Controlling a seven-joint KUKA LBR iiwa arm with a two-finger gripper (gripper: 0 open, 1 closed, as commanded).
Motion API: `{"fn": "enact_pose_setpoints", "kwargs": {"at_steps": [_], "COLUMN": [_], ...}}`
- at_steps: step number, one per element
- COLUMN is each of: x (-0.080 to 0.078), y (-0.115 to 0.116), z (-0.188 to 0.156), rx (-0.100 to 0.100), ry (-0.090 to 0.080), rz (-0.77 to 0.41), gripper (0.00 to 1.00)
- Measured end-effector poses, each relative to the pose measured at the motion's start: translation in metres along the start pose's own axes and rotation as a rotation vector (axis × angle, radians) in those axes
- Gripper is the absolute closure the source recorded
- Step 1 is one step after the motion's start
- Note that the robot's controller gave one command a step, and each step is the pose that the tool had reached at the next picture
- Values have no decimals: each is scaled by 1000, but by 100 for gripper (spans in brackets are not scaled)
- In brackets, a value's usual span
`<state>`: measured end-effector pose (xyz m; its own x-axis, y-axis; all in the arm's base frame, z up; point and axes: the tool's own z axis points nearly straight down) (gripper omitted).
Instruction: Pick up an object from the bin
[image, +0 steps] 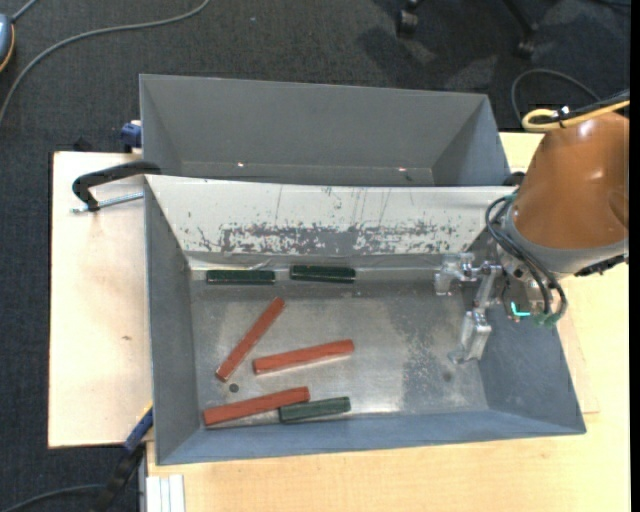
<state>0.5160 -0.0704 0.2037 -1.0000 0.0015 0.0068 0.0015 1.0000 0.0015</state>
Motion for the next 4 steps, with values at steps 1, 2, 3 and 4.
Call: {"fn": "enact_pose_setpoints", "kwargs": {"at_steps": [1,2,3,4], "x": [-19,7,5,-26], "y": [79,127,124,150], "z": [60,137,133,-21], "rx": [-3,-1,1,-2], "ry": [-2,1,-6,-23], "rz": [33,-88,-84,-52], "gripper": [0,0,100,100]}}
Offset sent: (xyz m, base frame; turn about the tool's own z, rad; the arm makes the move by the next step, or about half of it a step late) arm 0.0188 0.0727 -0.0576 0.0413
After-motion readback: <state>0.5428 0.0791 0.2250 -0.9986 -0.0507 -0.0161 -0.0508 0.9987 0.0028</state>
